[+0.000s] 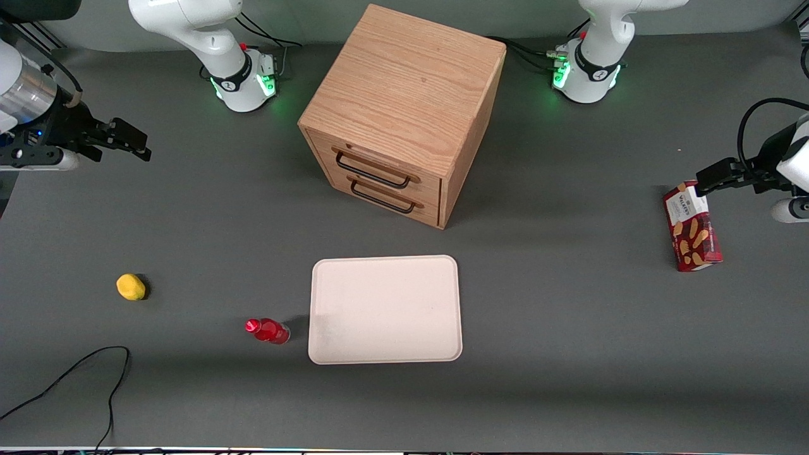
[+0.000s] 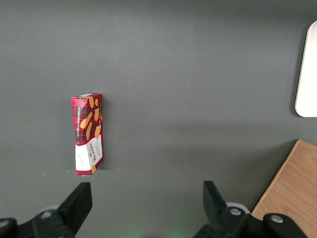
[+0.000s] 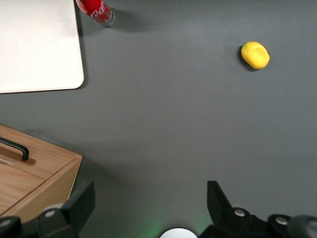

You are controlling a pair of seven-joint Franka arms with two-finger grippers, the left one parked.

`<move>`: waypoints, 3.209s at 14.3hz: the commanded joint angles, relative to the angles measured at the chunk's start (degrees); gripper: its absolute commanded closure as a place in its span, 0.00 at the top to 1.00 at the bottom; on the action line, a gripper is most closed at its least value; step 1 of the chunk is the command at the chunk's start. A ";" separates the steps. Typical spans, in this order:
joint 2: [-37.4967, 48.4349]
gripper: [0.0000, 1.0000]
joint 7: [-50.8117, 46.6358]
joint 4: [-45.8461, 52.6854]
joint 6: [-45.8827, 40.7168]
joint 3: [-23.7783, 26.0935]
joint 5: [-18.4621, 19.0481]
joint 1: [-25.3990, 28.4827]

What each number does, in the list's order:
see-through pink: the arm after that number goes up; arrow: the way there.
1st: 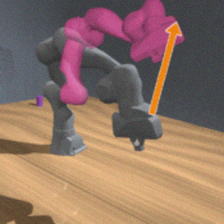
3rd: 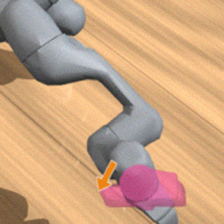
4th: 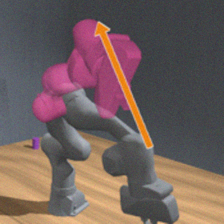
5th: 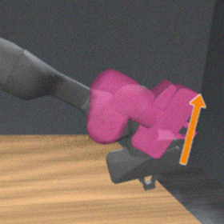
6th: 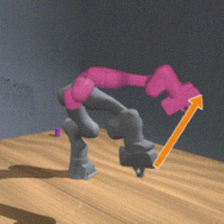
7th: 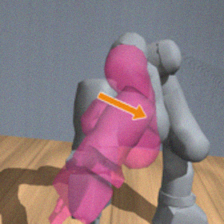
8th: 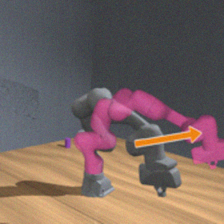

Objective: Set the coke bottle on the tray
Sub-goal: 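Move the right gripper down over the red Coca-Cola bottle, fingers open, then close the right gripper around the red bottle's neck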

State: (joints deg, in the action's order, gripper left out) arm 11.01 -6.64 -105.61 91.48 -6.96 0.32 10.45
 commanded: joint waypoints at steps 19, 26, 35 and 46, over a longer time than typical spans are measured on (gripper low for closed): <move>-49.76 1.00 -4.16 58.76 -4.94 5.72 -2.78 0.45; -58.73 1.00 -6.72 58.67 2.72 7.22 -2.34 0.71; -60.67 1.00 -7.51 52.62 12.74 7.57 0.91 2.21; -57.69 1.00 -7.78 40.84 21.28 7.57 1.18 2.47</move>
State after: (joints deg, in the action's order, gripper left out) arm -50.14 -12.82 -60.16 111.54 0.41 0.51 12.73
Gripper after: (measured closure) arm 0.000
